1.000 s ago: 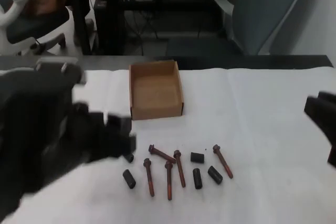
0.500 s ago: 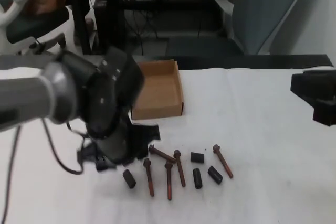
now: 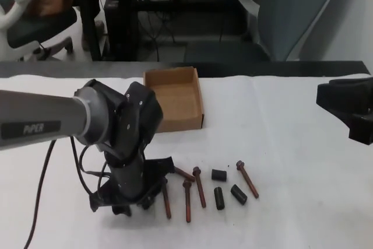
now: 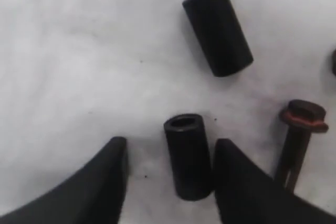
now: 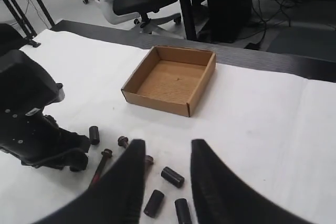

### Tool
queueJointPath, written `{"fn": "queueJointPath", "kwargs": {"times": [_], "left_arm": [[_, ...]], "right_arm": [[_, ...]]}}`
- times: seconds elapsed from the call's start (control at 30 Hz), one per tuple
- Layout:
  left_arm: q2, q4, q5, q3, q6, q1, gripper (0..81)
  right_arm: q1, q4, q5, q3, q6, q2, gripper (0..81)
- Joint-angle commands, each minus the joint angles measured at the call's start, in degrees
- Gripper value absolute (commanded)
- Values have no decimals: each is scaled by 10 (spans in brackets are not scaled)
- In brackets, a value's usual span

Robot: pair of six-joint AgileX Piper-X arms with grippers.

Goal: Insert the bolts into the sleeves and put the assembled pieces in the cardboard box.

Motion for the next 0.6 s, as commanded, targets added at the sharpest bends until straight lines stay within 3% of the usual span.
{"fn": "queueJointPath", "kwargs": {"times": [0.0, 0.07, 0.17, 0.3, 0.57], "left_arm": [[17, -14, -3, -1, -3, 10, 174], [21, -14, 13, -1, -1, 13, 14], [19, -28, 41, -1, 11, 11, 17], [-6, -82, 120, -1, 100, 1, 18], [-162, -186, 116, -1, 271, -40, 18]], "right_arm": [[1, 4, 1, -8, -12, 12, 288], [4, 26, 27, -9, -36, 39, 288], [12, 53, 54, -12, -65, 104, 288], [28, 59, 117, -30, -79, 214, 288], [68, 77, 127, -139, -81, 429, 288]]}}
